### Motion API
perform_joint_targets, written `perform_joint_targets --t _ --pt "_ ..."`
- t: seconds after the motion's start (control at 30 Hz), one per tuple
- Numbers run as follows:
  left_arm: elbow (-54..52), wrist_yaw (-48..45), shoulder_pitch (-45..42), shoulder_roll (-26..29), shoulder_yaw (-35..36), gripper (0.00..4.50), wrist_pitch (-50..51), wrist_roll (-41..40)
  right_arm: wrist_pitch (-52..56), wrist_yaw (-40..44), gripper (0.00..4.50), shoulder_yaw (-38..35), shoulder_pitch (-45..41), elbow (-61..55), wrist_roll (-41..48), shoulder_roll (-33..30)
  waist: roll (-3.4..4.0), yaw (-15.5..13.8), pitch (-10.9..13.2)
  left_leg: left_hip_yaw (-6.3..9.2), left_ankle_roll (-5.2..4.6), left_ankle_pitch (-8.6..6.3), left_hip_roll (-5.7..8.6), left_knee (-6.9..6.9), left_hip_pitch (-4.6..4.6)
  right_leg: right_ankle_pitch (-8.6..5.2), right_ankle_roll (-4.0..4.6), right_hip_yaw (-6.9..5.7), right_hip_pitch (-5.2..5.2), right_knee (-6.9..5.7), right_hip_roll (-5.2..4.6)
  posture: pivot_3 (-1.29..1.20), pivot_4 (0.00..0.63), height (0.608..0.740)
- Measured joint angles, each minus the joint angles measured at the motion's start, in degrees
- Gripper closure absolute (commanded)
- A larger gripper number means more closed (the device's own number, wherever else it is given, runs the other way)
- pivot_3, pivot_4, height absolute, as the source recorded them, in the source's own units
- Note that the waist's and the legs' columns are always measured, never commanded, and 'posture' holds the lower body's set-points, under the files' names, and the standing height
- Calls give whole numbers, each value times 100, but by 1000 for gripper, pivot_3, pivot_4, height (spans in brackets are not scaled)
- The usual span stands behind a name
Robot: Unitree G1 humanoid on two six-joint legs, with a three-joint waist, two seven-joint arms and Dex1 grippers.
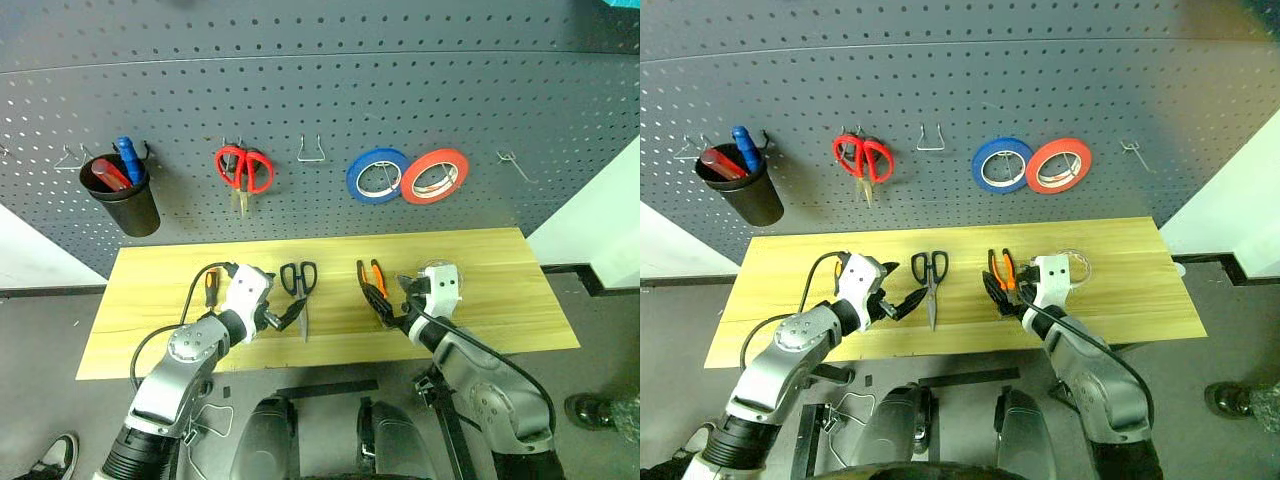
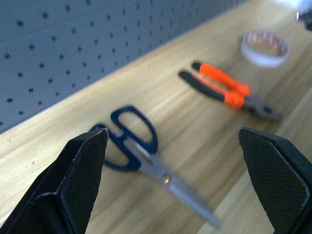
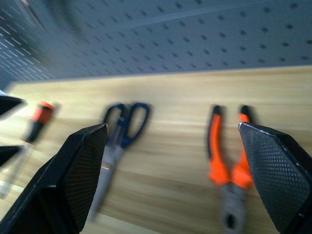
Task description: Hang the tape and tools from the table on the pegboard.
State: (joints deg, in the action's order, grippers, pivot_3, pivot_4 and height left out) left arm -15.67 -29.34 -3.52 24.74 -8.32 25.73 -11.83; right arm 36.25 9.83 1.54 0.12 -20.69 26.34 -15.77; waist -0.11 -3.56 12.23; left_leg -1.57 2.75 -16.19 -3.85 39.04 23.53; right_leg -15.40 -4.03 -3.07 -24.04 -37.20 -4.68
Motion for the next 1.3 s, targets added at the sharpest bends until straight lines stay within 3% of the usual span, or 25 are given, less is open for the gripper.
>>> perform_joint_targets --t 0.17,0.63,1.3 --pt "22 -303 -340 202 9 57 216 -13 104 -42 0 -107 -232 561 -444 -321 -6 2 37 -1 0 0 0 -10 8 1 -4 1 -14 -2 1 103 240 716" --pt "810 -921 -1230 188 -139 57 -132 116 -258 52 0 -190 -1446 1675 -1001 -197 -12 110 105 0 -1 1 1 -11 36 12 -29 1 -39 -4 2 89 247 716" --pt "886 -1042 -1185 53 -377 57 -238 278 -150 157 0 -214 -1517 1957 -1330 -66 -7 134 189 1 -1 0 1 -14 43 12 -35 0 -47 -6 1 85 273 716"
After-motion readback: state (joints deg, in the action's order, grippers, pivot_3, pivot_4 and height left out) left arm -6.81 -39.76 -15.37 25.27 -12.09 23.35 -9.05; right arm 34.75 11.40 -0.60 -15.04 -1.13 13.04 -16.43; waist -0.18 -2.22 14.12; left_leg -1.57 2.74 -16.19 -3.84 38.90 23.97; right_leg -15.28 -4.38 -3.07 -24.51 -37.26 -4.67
